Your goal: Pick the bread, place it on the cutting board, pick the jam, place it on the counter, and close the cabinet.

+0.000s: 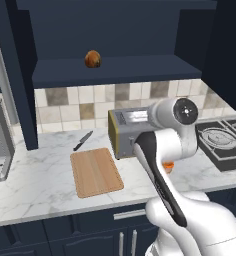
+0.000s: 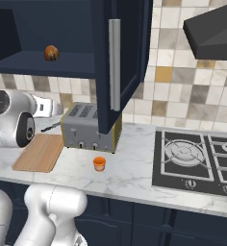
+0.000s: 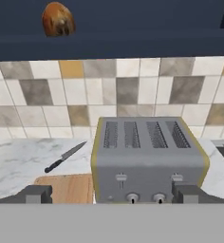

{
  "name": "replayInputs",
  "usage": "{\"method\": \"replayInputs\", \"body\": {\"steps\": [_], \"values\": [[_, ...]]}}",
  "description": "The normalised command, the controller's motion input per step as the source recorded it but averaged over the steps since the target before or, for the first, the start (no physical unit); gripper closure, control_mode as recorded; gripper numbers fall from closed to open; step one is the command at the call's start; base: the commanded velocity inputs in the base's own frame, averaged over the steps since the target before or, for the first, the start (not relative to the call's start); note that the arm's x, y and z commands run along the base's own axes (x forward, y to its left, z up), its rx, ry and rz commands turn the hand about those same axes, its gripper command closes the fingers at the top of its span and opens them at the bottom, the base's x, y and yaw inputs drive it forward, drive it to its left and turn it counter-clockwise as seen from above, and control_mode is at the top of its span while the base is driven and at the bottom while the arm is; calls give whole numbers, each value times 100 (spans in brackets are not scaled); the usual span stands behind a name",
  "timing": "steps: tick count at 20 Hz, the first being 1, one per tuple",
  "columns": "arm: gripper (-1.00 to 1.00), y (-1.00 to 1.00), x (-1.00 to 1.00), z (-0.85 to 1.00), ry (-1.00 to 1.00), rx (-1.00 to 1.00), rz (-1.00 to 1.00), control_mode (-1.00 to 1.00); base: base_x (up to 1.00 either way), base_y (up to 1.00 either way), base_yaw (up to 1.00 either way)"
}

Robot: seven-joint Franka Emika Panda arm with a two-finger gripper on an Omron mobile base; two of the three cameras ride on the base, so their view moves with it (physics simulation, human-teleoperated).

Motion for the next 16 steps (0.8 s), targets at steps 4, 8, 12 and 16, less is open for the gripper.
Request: {"method": "replayInputs", "body": {"steps": [4, 8, 12, 16], "values": [[-100, 15, 0, 46, 1, 0, 0, -100, 0, 0, 0], [-100, 14, 0, 40, 0, 0, 0, -100, 0, 0, 0], [-100, 13, 0, 34, 0, 0, 0, -100, 0, 0, 0], [-100, 11, 0, 35, 0, 0, 0, -100, 0, 0, 0]]}}
